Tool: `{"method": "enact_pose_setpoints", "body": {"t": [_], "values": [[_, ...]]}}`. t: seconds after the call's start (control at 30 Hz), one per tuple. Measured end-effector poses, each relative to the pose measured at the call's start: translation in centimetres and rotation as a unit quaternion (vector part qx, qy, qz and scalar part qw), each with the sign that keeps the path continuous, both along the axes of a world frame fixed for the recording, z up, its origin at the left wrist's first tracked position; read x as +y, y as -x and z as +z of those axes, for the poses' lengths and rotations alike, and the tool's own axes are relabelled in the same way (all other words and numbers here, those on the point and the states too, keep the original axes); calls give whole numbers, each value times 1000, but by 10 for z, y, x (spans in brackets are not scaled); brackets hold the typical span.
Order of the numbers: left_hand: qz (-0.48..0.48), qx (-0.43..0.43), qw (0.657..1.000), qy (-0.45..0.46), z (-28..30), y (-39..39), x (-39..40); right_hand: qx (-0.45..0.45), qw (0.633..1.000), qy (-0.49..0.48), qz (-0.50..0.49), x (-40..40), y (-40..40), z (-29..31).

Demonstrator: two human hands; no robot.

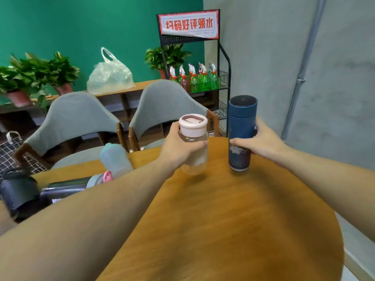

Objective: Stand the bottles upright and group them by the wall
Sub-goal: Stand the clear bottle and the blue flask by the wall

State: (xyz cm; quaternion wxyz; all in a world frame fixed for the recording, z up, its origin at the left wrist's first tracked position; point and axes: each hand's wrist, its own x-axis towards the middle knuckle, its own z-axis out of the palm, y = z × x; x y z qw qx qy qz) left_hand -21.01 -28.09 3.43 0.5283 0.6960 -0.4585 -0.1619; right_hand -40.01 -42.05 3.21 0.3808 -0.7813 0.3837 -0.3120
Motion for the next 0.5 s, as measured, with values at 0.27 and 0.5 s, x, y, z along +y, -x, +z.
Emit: {"method": "enact_pose_setpoints", "body": {"t": [0.27, 0.5], "values": [[-6, 56, 998, 0, -33, 21, -91, 12, 1000, -12, -22, -75, 9, -25], [4, 46, 999, -12, -53, 32, -139, -7, 999, -28, -17, -112, 0, -36]]}}
